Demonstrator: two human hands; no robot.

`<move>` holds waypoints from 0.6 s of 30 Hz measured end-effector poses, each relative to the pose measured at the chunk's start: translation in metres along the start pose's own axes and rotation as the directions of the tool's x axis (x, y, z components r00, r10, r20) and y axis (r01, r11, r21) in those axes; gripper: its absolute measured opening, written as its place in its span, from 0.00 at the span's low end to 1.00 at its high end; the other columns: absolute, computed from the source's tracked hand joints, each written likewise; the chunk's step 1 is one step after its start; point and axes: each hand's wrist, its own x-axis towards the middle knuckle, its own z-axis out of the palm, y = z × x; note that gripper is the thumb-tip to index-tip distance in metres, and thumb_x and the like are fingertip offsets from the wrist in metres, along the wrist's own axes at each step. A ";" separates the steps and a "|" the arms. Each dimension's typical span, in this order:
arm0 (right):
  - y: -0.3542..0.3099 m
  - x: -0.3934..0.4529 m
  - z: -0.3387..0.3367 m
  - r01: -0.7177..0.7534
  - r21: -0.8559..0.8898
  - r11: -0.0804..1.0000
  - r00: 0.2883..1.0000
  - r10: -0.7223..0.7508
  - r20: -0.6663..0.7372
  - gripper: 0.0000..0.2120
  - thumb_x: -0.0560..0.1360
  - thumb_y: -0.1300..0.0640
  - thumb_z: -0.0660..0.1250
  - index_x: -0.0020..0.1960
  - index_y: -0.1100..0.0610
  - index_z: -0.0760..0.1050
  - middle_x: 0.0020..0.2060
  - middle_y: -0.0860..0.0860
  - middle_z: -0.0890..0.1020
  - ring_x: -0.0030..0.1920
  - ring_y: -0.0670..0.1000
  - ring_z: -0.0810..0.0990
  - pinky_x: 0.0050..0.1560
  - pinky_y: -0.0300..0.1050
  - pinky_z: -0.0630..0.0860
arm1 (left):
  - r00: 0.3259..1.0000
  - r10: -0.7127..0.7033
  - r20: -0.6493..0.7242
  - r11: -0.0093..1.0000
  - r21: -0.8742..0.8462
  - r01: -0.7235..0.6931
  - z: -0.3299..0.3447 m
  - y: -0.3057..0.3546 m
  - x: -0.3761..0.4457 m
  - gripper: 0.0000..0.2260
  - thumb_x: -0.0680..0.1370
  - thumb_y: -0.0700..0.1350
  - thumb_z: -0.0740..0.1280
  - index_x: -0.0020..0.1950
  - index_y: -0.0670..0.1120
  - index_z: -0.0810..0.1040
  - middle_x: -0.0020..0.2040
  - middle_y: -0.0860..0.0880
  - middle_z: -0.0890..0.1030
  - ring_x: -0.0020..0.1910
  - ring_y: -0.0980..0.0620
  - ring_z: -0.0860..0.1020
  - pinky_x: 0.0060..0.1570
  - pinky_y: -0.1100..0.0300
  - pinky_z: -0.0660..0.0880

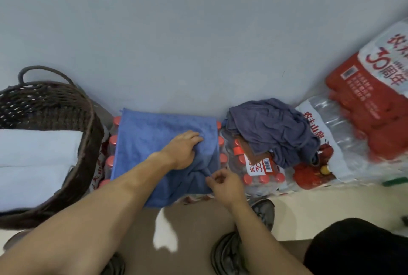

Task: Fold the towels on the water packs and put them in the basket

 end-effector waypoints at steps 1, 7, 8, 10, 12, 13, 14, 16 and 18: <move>0.003 -0.003 -0.003 -0.041 0.100 0.994 0.999 0.042 -0.005 0.11 0.72 0.61 0.73 0.34 0.53 0.75 0.28 0.46 0.77 0.29 0.44 0.74 0.29 0.34 0.69 | 1.000 -0.006 -0.006 1.000 0.002 0.006 0.002 -0.002 -0.003 0.24 0.78 0.39 0.61 0.75 0.43 0.67 0.76 0.44 0.65 0.75 0.46 0.62 0.74 0.56 0.55; 0.032 -0.025 -0.024 -0.321 0.125 0.939 0.943 0.329 -0.042 0.10 0.67 0.58 0.70 0.29 0.52 0.72 0.23 0.45 0.71 0.26 0.46 0.69 0.27 0.39 0.65 | 0.997 -0.066 -0.036 0.997 0.041 0.067 0.017 0.000 -0.009 0.25 0.79 0.42 0.59 0.77 0.47 0.62 0.79 0.48 0.59 0.78 0.48 0.55 0.76 0.51 0.49; 0.035 -0.028 -0.024 -0.370 0.102 0.923 0.928 0.372 0.002 0.06 0.67 0.58 0.69 0.33 0.54 0.74 0.25 0.48 0.73 0.28 0.49 0.69 0.29 0.40 0.65 | 0.997 -0.069 -0.036 0.996 0.063 0.071 0.018 0.001 -0.009 0.25 0.80 0.44 0.58 0.78 0.47 0.61 0.79 0.48 0.58 0.78 0.48 0.54 0.76 0.51 0.48; 0.039 -0.031 -0.022 -0.426 0.103 0.899 0.903 0.415 0.116 0.04 0.68 0.58 0.68 0.41 0.58 0.76 0.29 0.52 0.75 0.31 0.52 0.71 0.30 0.42 0.66 | 0.997 -0.073 -0.029 0.992 0.102 0.076 0.021 0.001 -0.010 0.25 0.82 0.49 0.56 0.78 0.47 0.58 0.80 0.49 0.56 0.79 0.49 0.52 0.77 0.50 0.46; 0.039 -0.033 -0.016 -0.401 0.157 0.903 0.909 0.370 0.192 0.07 0.71 0.56 0.70 0.44 0.59 0.77 0.33 0.52 0.77 0.34 0.51 0.74 0.31 0.43 0.70 | 0.997 -0.074 -0.022 0.986 0.147 0.077 0.025 0.001 -0.013 0.26 0.83 0.54 0.54 0.79 0.48 0.56 0.80 0.49 0.54 0.79 0.49 0.49 0.77 0.49 0.44; 0.038 -0.033 -0.014 -0.364 0.198 0.910 0.923 0.324 0.206 0.09 0.72 0.53 0.72 0.43 0.58 0.76 0.34 0.52 0.77 0.36 0.51 0.75 0.32 0.44 0.72 | 0.997 -0.072 -0.018 0.981 0.177 0.074 0.027 0.001 -0.014 0.26 0.83 0.55 0.52 0.80 0.48 0.54 0.80 0.49 0.53 0.79 0.49 0.48 0.77 0.49 0.43; 0.037 -0.034 -0.012 -0.331 0.233 0.914 0.936 0.287 0.205 0.12 0.73 0.49 0.73 0.42 0.58 0.76 0.35 0.51 0.77 0.38 0.50 0.76 0.34 0.44 0.75 | 0.998 -0.068 -0.015 0.976 0.206 0.070 0.029 0.001 -0.014 0.27 0.83 0.56 0.51 0.80 0.49 0.52 0.81 0.49 0.52 0.79 0.49 0.47 0.77 0.49 0.43; 0.036 -0.033 -0.011 -0.316 0.256 0.913 0.945 0.281 0.167 0.19 0.74 0.46 0.72 0.43 0.63 0.77 0.38 0.53 0.78 0.40 0.51 0.76 0.39 0.47 0.79 | 0.998 -0.060 -0.009 0.965 0.257 0.060 0.031 0.003 -0.015 0.26 0.83 0.57 0.49 0.81 0.51 0.50 0.81 0.48 0.50 0.80 0.48 0.46 0.77 0.47 0.42; 0.042 -0.032 -0.012 -0.361 0.261 0.895 0.932 0.338 0.129 0.21 0.75 0.47 0.71 0.47 0.67 0.80 0.40 0.55 0.80 0.41 0.52 0.77 0.42 0.49 0.80 | 0.998 -0.059 -0.002 0.951 0.305 0.057 0.033 0.003 -0.016 0.26 0.83 0.59 0.47 0.81 0.53 0.48 0.81 0.47 0.48 0.80 0.47 0.44 0.77 0.46 0.42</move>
